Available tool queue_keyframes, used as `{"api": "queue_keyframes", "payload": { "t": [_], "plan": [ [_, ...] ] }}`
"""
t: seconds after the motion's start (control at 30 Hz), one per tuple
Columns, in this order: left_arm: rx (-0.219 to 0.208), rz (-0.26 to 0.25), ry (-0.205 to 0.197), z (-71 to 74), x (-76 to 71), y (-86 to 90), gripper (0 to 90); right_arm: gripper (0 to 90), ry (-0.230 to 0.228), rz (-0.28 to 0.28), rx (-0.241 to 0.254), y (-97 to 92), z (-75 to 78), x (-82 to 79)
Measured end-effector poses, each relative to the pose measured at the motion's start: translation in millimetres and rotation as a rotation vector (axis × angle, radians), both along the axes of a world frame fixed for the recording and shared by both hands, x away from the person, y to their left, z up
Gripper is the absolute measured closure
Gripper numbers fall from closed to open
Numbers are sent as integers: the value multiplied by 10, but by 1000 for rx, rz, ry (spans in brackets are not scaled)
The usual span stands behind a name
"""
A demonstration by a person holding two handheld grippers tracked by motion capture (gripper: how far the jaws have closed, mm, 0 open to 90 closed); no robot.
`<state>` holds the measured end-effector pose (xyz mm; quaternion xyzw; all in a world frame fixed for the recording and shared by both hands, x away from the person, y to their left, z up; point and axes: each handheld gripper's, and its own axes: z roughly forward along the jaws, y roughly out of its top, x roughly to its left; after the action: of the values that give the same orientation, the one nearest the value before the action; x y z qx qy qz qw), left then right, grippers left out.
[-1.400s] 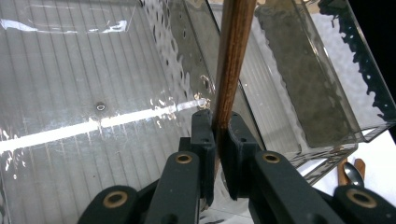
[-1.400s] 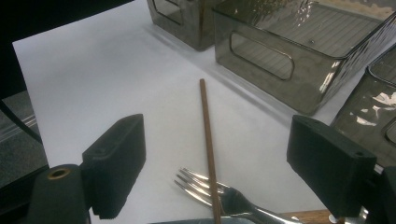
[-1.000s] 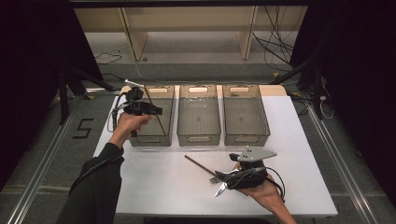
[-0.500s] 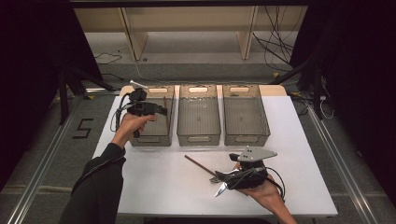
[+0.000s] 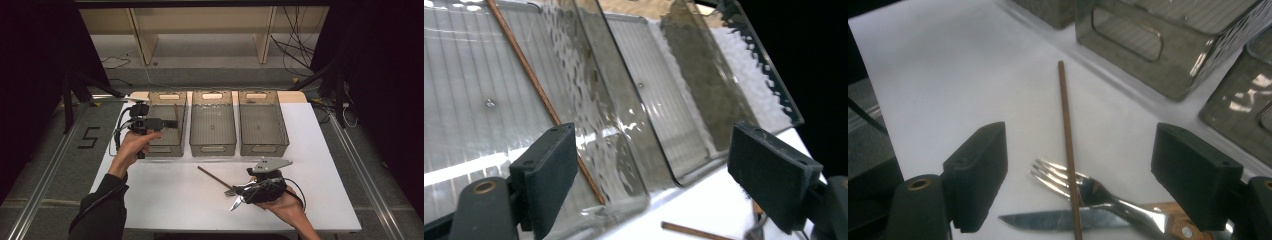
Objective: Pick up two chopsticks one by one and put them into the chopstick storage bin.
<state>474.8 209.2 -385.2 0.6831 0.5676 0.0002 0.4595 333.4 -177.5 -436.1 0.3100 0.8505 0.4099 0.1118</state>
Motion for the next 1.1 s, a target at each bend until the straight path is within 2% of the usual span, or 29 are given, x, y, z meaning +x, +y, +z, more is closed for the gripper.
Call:
{"api": "queue_keyframes", "payload": {
  "t": [0.13, 0.23, 0.3, 0.33, 0.37, 0.43, 0.53, 0.67, 0.77, 0.87, 1.1],
  "plan": [
    [-40, -9, -36, -1, -182, 12, 195, 272, 25, 0, -30, 3, -20, 9],
    [-39, -31, -48, -31, -308, -8, 194, 315, 60, -1, -68, 1, -51, 18],
    [-61, -39, -60, -58, -398, -15, 194, 321, 67, 2, -78, -2, -60, 22],
    [-68, -43, -66, -72, -442, -22, 194, 340, 85, 1, -96, -7, -73, 22],
    [-67, -48, -72, -86, -486, -32, 194, 340, 85, 1, -96, -7, -73, 22],
    [-56, -54, -86, -110, -567, -56, 194, 344, 113, 1, -124, -15, -94, 25],
    [-20, -55, -109, -144, -684, -94, 193, 354, 138, 4, -145, -20, -108, 26],
    [-43, -69, -136, -229, -826, -130, 192, 390, 163, 9, -181, -31, -135, 25],
    [-16, -101, -135, -291, -875, -190, 185, 436, 186, 22, -211, -38, -153, 19],
    [-38, -108, -143, -307, -925, -221, 185, 466, 202, 18, -239, -36, -173, 22],
    [-55, -120, -157, -302, -1047, -312, 184, 523, 214, 29, -263, -32, -212, 20]
  ]
}}
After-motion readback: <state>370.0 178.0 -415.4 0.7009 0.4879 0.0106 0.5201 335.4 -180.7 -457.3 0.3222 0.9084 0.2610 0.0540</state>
